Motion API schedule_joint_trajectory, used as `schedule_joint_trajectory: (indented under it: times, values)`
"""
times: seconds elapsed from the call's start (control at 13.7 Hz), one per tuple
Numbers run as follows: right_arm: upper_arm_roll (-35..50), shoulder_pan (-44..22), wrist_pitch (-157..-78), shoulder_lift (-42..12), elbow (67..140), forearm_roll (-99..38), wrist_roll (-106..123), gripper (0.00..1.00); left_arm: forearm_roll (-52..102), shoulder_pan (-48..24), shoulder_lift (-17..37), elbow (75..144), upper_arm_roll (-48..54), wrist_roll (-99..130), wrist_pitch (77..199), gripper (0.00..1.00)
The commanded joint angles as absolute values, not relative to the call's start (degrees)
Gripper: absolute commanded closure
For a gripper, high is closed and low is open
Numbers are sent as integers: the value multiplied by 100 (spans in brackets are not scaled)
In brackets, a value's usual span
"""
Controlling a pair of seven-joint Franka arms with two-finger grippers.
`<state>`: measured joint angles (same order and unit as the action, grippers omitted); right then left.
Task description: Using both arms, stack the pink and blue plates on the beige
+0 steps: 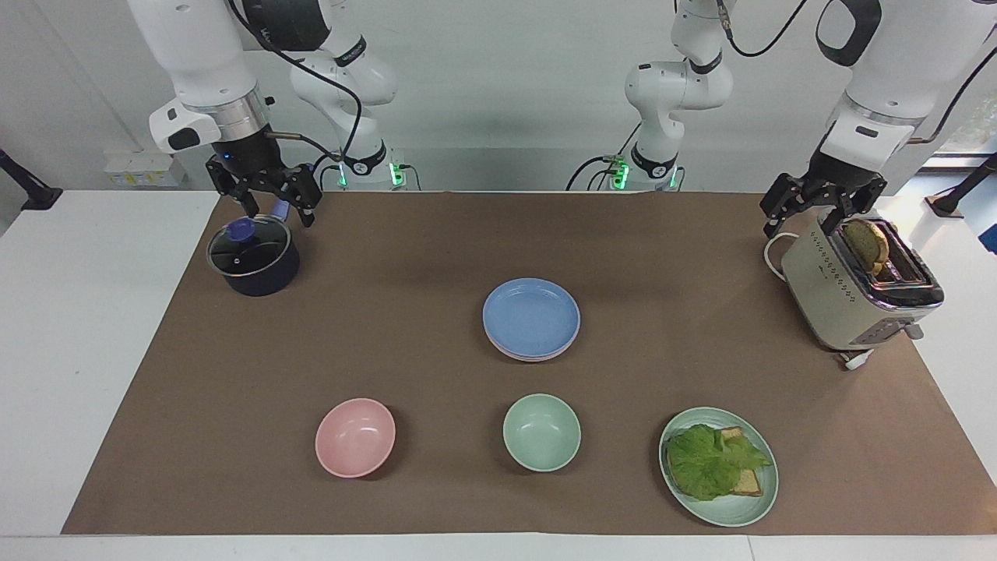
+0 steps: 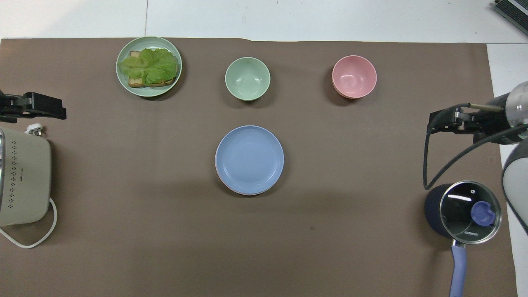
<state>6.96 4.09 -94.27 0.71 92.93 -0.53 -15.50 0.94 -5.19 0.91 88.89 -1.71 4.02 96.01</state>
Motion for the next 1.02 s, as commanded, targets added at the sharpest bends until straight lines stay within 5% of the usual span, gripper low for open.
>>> schedule_joint_trajectory:
  times: [0.0, 0.95]
  values:
    - [765, 483, -9316, -18, 9114, 52, -1433, 0, 9, -483, 62, 8903, -149, 378, 9536, 0]
    - [747, 475, -9334, 62, 9211, 97, -800, 0, 9, -483, 62, 8903, -149, 378, 9536, 0]
